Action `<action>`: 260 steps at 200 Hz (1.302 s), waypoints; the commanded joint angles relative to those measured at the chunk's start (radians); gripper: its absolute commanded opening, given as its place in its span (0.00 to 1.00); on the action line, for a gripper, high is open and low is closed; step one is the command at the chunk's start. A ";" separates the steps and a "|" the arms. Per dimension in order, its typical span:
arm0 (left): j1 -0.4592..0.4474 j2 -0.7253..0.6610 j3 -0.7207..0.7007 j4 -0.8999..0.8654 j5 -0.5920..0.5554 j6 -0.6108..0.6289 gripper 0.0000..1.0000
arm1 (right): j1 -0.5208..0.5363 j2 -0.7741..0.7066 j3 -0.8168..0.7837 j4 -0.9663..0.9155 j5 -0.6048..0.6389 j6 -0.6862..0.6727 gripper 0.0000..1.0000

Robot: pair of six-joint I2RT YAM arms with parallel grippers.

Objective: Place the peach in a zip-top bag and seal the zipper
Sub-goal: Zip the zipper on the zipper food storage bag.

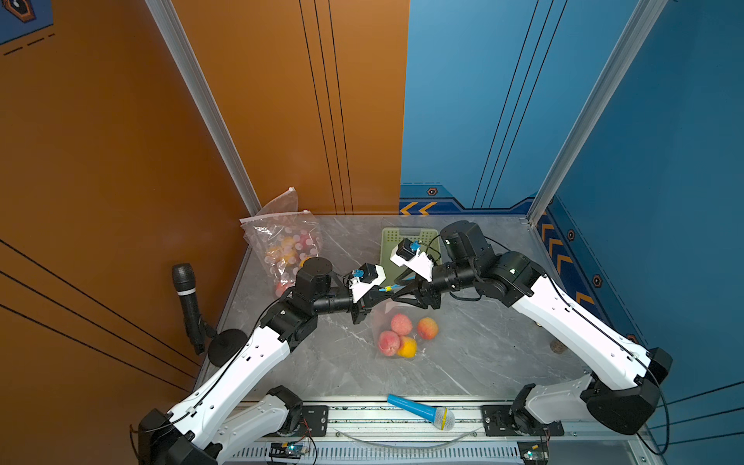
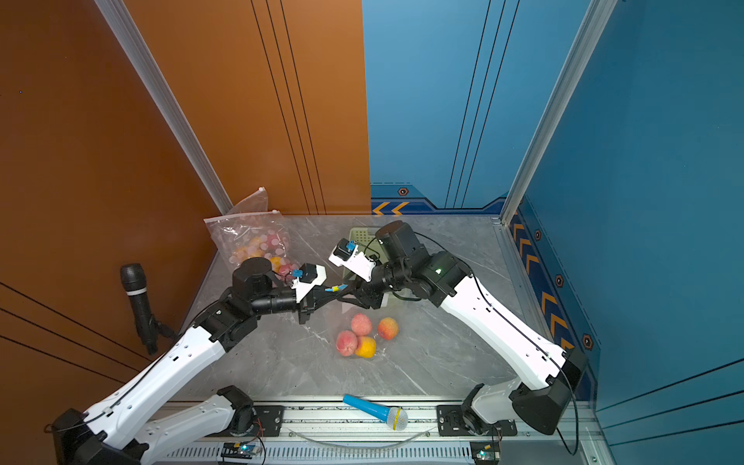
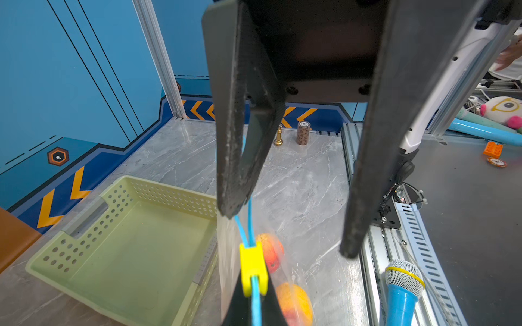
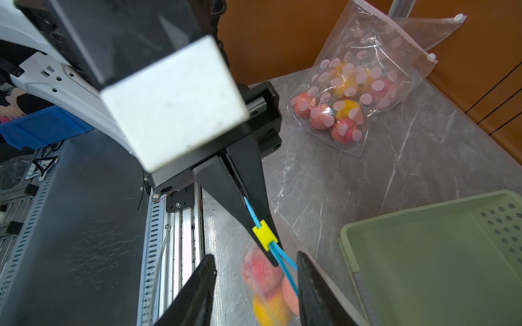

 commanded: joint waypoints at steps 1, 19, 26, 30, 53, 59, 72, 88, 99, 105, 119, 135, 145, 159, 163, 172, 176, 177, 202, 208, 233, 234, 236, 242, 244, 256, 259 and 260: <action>0.010 -0.009 0.019 0.001 0.046 -0.004 0.00 | 0.003 0.018 0.045 -0.037 -0.035 -0.052 0.46; 0.010 -0.003 0.024 0.010 0.054 -0.003 0.00 | 0.006 0.031 0.058 -0.052 -0.054 -0.067 0.44; 0.010 0.001 0.029 0.009 0.060 -0.003 0.00 | 0.008 0.035 0.063 -0.059 -0.059 -0.072 0.43; 0.010 0.004 0.034 0.008 0.066 -0.003 0.00 | 0.009 0.038 0.066 -0.060 -0.060 -0.075 0.43; 0.011 0.018 0.051 -0.007 0.097 -0.003 0.00 | 0.016 0.046 0.073 -0.064 -0.058 -0.085 0.38; 0.011 0.020 0.054 -0.010 0.101 -0.003 0.00 | 0.016 0.048 0.074 -0.064 -0.061 -0.087 0.37; 0.009 0.022 0.056 -0.011 0.104 -0.003 0.00 | 0.016 0.051 0.077 -0.063 -0.067 -0.090 0.35; 0.008 0.022 0.057 -0.011 0.109 -0.003 0.00 | 0.016 0.055 0.078 -0.063 -0.068 -0.091 0.33; 0.009 0.021 0.055 -0.011 0.109 -0.002 0.00 | 0.015 0.056 0.079 -0.064 -0.071 -0.093 0.30; 0.008 0.021 0.055 -0.011 0.107 -0.002 0.00 | 0.016 0.056 0.079 -0.063 -0.071 -0.094 0.28; 0.008 0.020 0.055 -0.012 0.103 -0.002 0.00 | 0.015 0.057 0.079 -0.064 -0.077 -0.093 0.23; 0.008 0.020 0.057 -0.012 0.109 -0.003 0.00 | 0.016 0.057 0.079 -0.064 -0.076 -0.093 0.24; 0.008 0.018 0.059 -0.014 0.116 -0.002 0.00 | 0.015 0.059 0.079 -0.063 -0.072 -0.093 0.26; 0.008 0.020 0.062 -0.019 0.128 0.000 0.00 | 0.015 0.060 0.078 -0.064 -0.063 -0.095 0.28; 0.008 0.021 0.063 -0.021 0.132 0.002 0.00 | 0.016 0.063 0.078 -0.064 -0.062 -0.097 0.29; 0.010 0.018 0.066 -0.025 0.136 0.003 0.00 | 0.014 0.063 0.078 -0.063 -0.058 -0.098 0.31; 0.010 0.021 0.066 -0.026 0.140 0.004 0.00 | 0.014 0.065 0.079 -0.064 -0.057 -0.099 0.32; 0.009 0.021 0.065 -0.027 0.141 0.003 0.00 | 0.015 0.065 0.077 -0.064 -0.057 -0.099 0.32; 0.009 0.023 0.070 -0.033 0.163 0.007 0.00 | 0.012 0.071 0.077 -0.063 -0.041 -0.102 0.37; 0.009 0.023 0.070 -0.035 0.168 0.006 0.00 | 0.011 0.072 0.077 -0.063 -0.041 -0.105 0.38; 0.008 0.024 0.069 -0.035 0.162 0.008 0.00 | 0.009 0.072 0.074 -0.065 -0.065 -0.109 0.37; 0.008 0.024 0.069 -0.034 0.161 0.008 0.00 | 0.008 0.072 0.074 -0.066 -0.066 -0.110 0.36; 0.008 0.024 0.070 -0.034 0.160 0.008 0.00 | 0.008 0.072 0.074 -0.066 -0.068 -0.112 0.36; 0.009 0.024 0.069 -0.032 0.153 0.007 0.00 | 0.006 0.071 0.075 -0.065 -0.076 -0.113 0.34; 0.009 0.025 0.068 -0.032 0.151 0.006 0.00 | 0.006 0.071 0.075 -0.066 -0.080 -0.114 0.34; 0.011 0.026 0.067 -0.032 0.143 0.007 0.00 | 0.005 0.067 0.073 -0.067 -0.086 -0.114 0.31; 0.010 0.028 0.067 -0.032 0.143 0.007 0.00 | 0.004 0.068 0.074 -0.067 -0.088 -0.114 0.30; 0.011 0.028 0.067 -0.032 0.142 0.007 0.00 | 0.003 0.067 0.073 -0.066 -0.088 -0.114 0.30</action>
